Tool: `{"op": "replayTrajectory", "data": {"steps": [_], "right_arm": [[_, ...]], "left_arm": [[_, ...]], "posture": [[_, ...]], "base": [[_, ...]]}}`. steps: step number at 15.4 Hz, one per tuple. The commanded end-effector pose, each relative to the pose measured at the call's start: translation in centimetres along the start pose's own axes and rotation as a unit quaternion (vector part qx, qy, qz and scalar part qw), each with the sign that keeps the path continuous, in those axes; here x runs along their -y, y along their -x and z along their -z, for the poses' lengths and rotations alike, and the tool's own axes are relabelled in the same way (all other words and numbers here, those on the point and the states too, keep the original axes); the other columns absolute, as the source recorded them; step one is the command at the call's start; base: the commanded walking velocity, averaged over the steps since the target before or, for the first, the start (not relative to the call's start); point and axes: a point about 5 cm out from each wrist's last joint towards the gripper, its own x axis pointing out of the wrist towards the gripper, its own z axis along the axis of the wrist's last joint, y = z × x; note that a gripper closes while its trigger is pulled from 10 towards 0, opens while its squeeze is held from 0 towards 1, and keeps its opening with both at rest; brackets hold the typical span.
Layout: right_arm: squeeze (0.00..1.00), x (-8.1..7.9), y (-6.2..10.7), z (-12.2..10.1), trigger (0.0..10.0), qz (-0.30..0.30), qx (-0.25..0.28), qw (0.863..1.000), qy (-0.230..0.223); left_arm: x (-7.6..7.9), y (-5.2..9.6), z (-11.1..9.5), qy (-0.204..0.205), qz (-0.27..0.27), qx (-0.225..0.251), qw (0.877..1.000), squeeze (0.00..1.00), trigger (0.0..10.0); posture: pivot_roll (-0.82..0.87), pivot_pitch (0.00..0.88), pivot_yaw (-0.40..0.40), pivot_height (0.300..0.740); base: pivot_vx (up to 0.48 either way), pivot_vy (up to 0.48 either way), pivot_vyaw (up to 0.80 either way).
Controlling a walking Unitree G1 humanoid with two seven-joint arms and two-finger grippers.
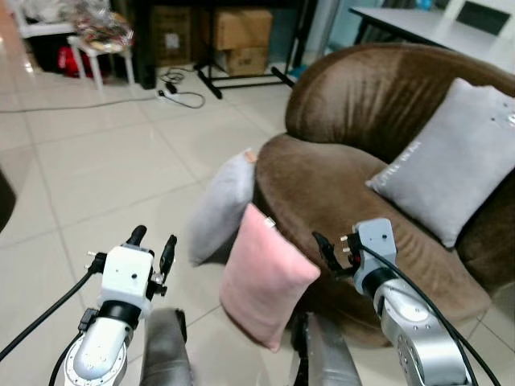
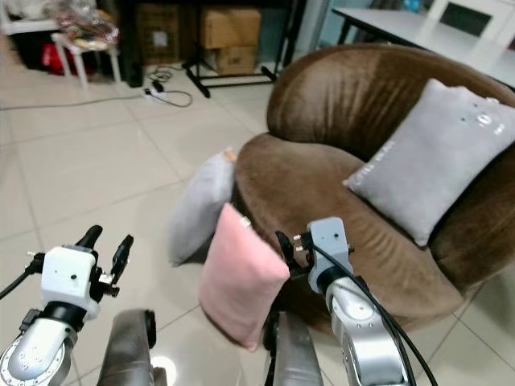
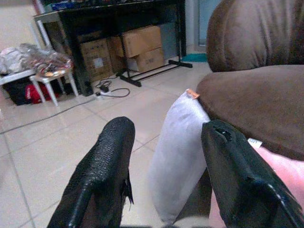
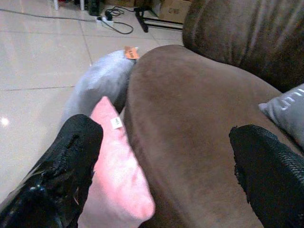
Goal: Move the pillow to the sofa from floor
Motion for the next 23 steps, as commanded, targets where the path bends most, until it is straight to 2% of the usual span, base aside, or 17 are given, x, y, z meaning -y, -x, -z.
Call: {"op": "replayTrajectory", "data": {"steps": [1,5,6,8,10,12,14,17,20,21,23], "right_arm": [[0.00,0.2,-0.1,-0.3,10.0,-0.006,0.001,1.000,0.015],[0.00,0.1,-0.1,-0.4,10.0,-0.007,0.004,1.000,0.019],[0.00,0.2,0.0,-0.3,10.0,0.000,0.002,1.000,0.006],[0.00,0.3,-0.1,-0.1,10.0,-0.013,-0.008,1.000,0.016],[0.00,0.0,-0.1,0.1,10.0,-0.047,-0.012,0.998,0.032],[0.00,0.3,-0.4,-0.1,10.0,-0.041,-0.010,0.998,0.035],[0.00,0.5,-0.6,0.1,10.0,-0.032,-0.016,0.999,0.016],[0.00,0.6,-0.9,1.2,10.0,-0.038,-0.029,0.999,0.001],[0.00,0.1,-1.6,1.7,10.0,-0.057,-0.052,0.997,0.016],[0.00,-0.2,-1.9,2.1,10.0,-0.065,-0.060,0.996,0.019],[0.00,-0.3,-2.1,2.1,10.0,-0.067,-0.060,0.996,0.021]], "left_arm": [[0.4,-0.2,-0.4,0.006,0.011,0.010,1.000,0.00,10.0],[0.3,-0.2,-0.4,0.005,0.013,0.011,1.000,0.00,10.0],[0.3,-0.2,-0.4,0.006,0.014,0.011,1.000,0.00,10.0],[0.4,-0.3,-0.3,0.004,0.012,0.008,1.000,0.00,10.0],[0.5,-0.4,-0.1,0.004,0.011,0.005,1.000,0.00,10.0],[0.5,-0.5,0.0,0.003,0.009,0.002,1.000,0.00,10.0],[0.4,-0.6,0.0,0.001,0.013,0.002,1.000,0.00,10.0],[-0.1,-1.4,-0.1,-0.012,0.045,0.007,0.999,0.00,10.0],[-0.3,-1.9,-0.1,-0.020,0.068,0.005,0.997,0.00,10.0],[-0.1,-2.1,-0.1,-0.030,0.100,0.006,0.994,0.00,10.0],[-0.1,-2.2,-0.1,-0.034,0.111,0.007,0.993,0.00,10.0]], "posture": [[0.07,0.000,-0.120,0.547],[0.06,0.000,-0.116,0.547],[0.06,0.000,-0.116,0.547],[0.06,0.000,-0.116,0.547],[0.06,0.000,-0.118,0.547],[0.06,0.000,-0.116,0.547],[0.06,0.000,-0.100,0.547],[0.05,0.000,-0.057,0.517],[0.04,0.000,-0.017,0.487],[0.04,0.000,-0.001,0.472],[0.04,0.000,0.011,0.462]], "base": [[0.368,0.000,0.00],[0.368,0.000,0.60],[0.368,0.000,0.00],[0.300,0.000,0.00],[0.000,0.000,0.00],[0.000,0.000,0.00],[0.000,0.000,0.00],[0.000,0.000,0.00],[0.000,0.000,0.00],[0.000,0.000,0.00],[0.000,0.000,0.00]]}}
